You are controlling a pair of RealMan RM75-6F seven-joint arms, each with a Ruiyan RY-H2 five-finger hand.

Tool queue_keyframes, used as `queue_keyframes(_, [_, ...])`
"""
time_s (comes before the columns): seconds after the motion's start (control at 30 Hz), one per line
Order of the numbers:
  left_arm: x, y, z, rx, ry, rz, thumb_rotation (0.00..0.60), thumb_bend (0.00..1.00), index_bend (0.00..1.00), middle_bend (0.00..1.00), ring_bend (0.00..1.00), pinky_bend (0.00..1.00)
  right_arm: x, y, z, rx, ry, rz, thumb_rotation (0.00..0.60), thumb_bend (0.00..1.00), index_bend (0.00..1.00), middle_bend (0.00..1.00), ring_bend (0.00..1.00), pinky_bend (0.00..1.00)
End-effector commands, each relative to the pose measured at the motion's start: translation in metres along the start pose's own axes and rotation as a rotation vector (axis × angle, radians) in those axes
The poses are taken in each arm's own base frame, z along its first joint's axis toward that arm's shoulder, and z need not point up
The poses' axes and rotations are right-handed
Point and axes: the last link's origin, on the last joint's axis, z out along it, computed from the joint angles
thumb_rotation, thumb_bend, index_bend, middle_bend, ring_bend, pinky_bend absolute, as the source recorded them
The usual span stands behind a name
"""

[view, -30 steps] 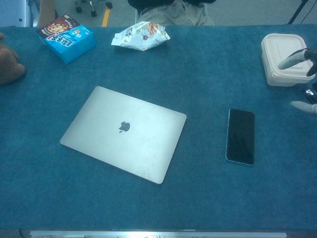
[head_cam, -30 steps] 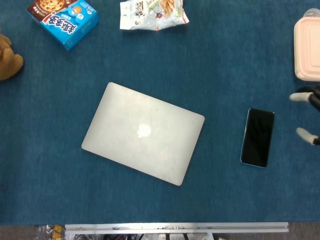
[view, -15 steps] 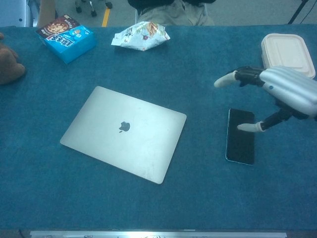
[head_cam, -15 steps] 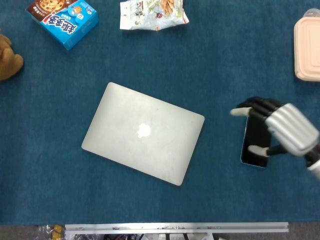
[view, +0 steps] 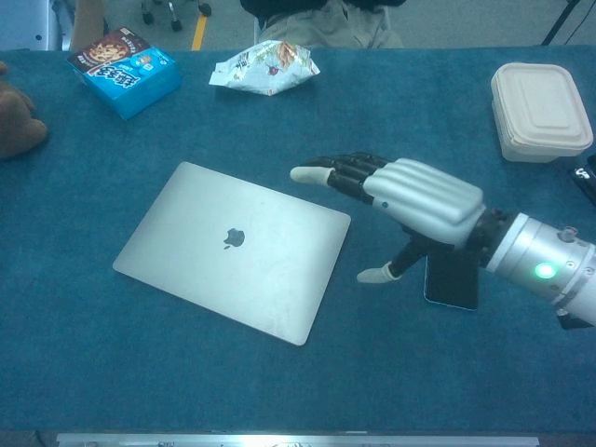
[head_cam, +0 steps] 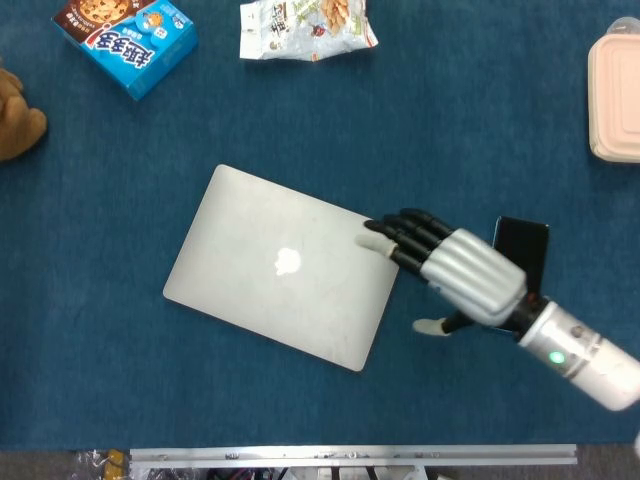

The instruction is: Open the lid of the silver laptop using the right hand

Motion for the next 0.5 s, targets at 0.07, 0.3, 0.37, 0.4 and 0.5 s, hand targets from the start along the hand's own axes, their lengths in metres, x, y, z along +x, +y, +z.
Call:
queue_keyframes(0.07, [0.0, -0.002, 0.0, 0.003, -0.003, 0.0, 0.6, 0.34, 0.29, 0.28, 0.23, 0.19, -0.01, -0.01, 0.017, 0.02, -0.03, -0.004, 0.6, 0.02, 0.0, 0.01, 0.0, 0.05])
queue_keyframes(0.3, [0.001, -0.005, -0.001, 0.009, -0.001, -0.001, 0.6, 0.34, 0.29, 0.28, 0.23, 0.19, -0.027, -0.028, 0.04, 0.06, -0.065, -0.01, 0.6, 0.02, 0.0, 0.0, 0.0, 0.05])
queue_keyframes(0.37, [0.001, -0.006, -0.001, 0.01, -0.001, -0.002, 0.6, 0.34, 0.29, 0.28, 0.23, 0.19, -0.032, -0.034, 0.046, 0.073, -0.073, -0.012, 0.6, 0.02, 0.0, 0.0, 0.0, 0.05])
queue_keyframes(0.4, [0.001, -0.006, -0.001, 0.01, -0.001, -0.002, 0.6, 0.34, 0.29, 0.28, 0.23, 0.19, -0.035, -0.037, 0.049, 0.081, -0.079, -0.014, 0.6, 0.02, 0.0, 0.0, 0.0, 0.05])
queue_keyframes(0.5, [0.002, -0.007, -0.002, 0.013, -0.001, -0.004, 0.6, 0.34, 0.29, 0.28, 0.23, 0.19, -0.042, -0.043, 0.055, 0.095, -0.1, -0.027, 0.6, 0.02, 0.0, 0.0, 0.0, 0.05])
